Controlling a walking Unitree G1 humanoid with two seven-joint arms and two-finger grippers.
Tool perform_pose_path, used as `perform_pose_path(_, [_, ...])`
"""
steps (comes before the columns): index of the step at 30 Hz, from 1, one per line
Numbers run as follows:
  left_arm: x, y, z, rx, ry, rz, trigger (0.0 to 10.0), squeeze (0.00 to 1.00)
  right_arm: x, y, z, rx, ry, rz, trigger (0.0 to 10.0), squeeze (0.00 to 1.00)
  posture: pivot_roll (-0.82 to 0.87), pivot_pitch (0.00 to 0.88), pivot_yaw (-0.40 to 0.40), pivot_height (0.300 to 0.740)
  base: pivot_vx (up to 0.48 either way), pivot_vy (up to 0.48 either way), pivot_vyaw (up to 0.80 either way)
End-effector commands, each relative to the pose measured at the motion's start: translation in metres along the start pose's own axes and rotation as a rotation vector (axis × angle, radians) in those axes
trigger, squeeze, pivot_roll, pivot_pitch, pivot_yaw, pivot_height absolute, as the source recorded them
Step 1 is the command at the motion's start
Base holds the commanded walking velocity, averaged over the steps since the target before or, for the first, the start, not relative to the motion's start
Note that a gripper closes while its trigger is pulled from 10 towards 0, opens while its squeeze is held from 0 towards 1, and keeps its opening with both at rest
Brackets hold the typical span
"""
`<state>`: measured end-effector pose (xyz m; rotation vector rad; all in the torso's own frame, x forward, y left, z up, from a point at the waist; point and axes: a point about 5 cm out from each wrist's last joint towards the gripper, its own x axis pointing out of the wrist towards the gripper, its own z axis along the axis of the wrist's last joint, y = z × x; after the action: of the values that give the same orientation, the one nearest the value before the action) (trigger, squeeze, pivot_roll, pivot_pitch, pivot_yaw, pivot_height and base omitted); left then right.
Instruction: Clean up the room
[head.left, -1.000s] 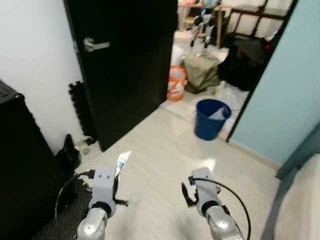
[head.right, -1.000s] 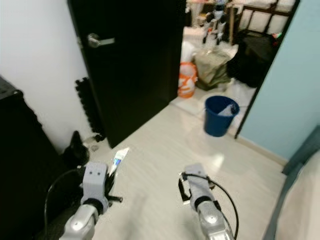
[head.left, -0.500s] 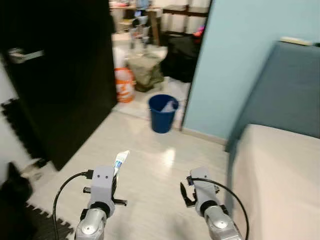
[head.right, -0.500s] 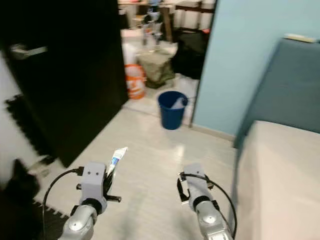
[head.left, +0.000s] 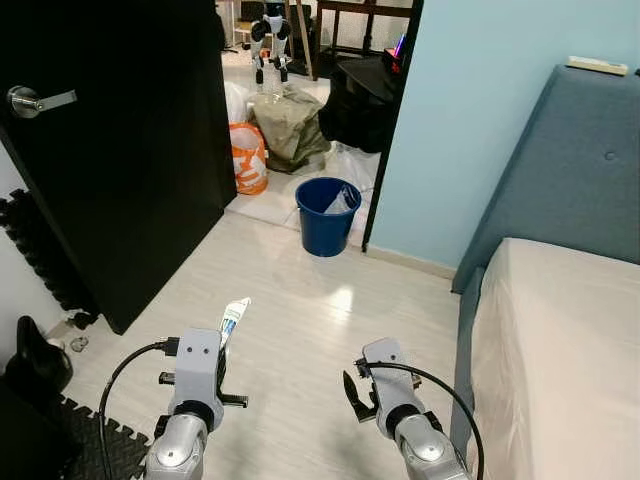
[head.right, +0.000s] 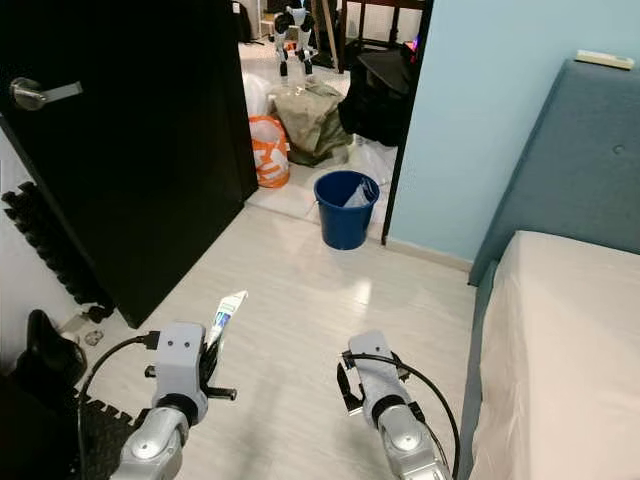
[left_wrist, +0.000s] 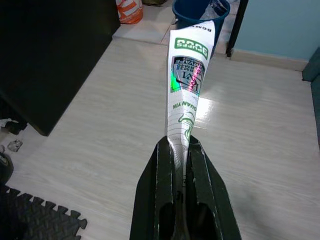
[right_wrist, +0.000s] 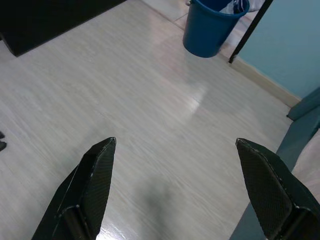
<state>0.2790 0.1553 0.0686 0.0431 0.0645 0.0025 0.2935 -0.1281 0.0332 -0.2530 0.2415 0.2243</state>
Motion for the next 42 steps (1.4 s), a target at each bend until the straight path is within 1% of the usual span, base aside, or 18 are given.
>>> perform_pose_path(1, [-0.0028,0.0002,-0.0027,-0.010,0.006,0.003,10.0,0.00,-0.0016,0.0011,-0.0032,0.001,0.003,-0.001,10.0,0.00,-0.01,0.124,-0.018,0.740,0.000,0.000,0.00])
perform_pose_path(3, [-0.0028,0.0002,-0.0027,-0.010,0.006,0.003,10.0,0.00,-0.0016,0.0011,-0.0032,0.001,0.003,-0.001,10.0,0.00,-0.01,0.124,-0.018,0.740,0.000,0.000,0.00])
perform_pose_path(8, [-0.0029,-0.0009,-0.0022,-0.011,0.002,-0.005,10.0,0.00,-0.0015,-0.0012,-0.0021,0.019,-0.005,-0.009,10.0,0.00,-0.01,0.122,-0.018,0.740,0.301,0.000,0.00])
perform_pose_path(37, [-0.0033,0.0000,-0.0003,-0.004,-0.008,-0.019,10.0,0.00,-0.0012,0.0005,-0.0023,0.027,-0.011,-0.003,10.0,0.00,0.00,0.102,-0.017,0.740,0.371,0.000,0.00])
perform_pose_path(42, [-0.0026,0.0010,0.0000,0.003,-0.005,-0.025,10.0,0.00,-0.0007,-0.0001,-0.0025,0.047,-0.004,-0.028,10.0,0.00,0.00,0.108,-0.009,0.740,0.368,0.000,0.00])
